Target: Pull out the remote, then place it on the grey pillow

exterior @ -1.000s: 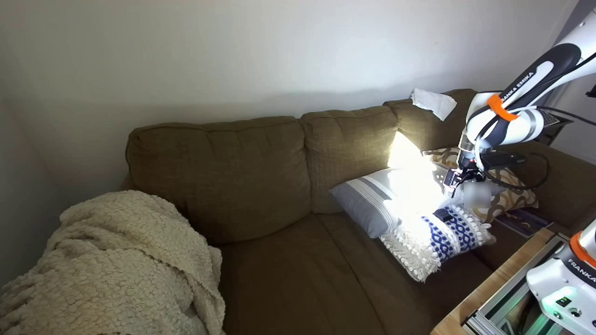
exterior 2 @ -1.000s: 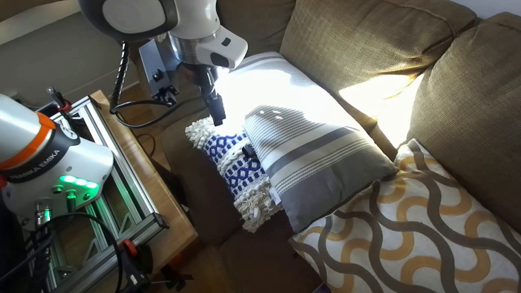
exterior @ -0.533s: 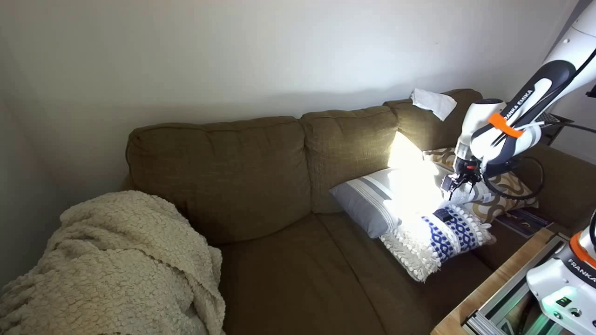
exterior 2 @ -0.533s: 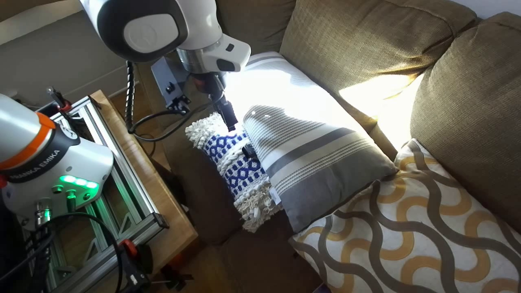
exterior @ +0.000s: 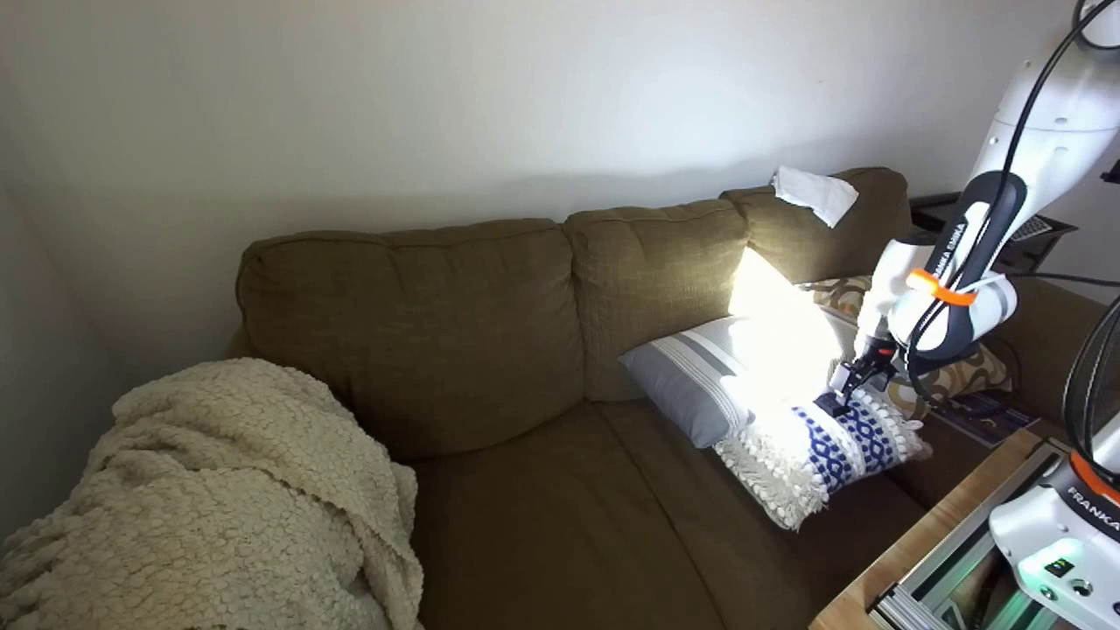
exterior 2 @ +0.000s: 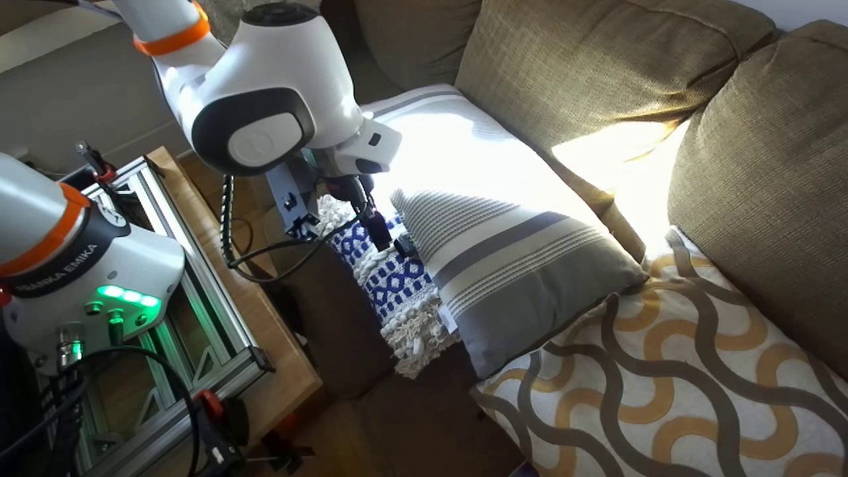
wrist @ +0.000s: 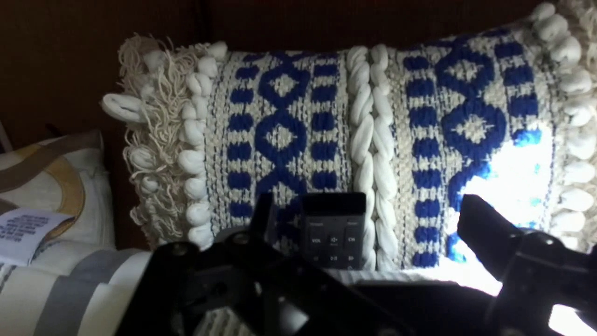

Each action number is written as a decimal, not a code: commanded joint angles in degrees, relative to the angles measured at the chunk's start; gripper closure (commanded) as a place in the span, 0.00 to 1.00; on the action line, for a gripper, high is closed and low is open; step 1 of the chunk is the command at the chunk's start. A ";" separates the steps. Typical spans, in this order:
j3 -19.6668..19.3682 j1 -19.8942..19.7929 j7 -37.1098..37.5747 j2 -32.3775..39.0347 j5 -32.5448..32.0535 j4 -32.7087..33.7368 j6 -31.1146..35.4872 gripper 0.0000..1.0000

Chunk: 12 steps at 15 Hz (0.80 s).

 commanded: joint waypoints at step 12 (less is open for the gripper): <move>2.95 9.67 -3.41 17.26 25.96 1.18 20.20 0.00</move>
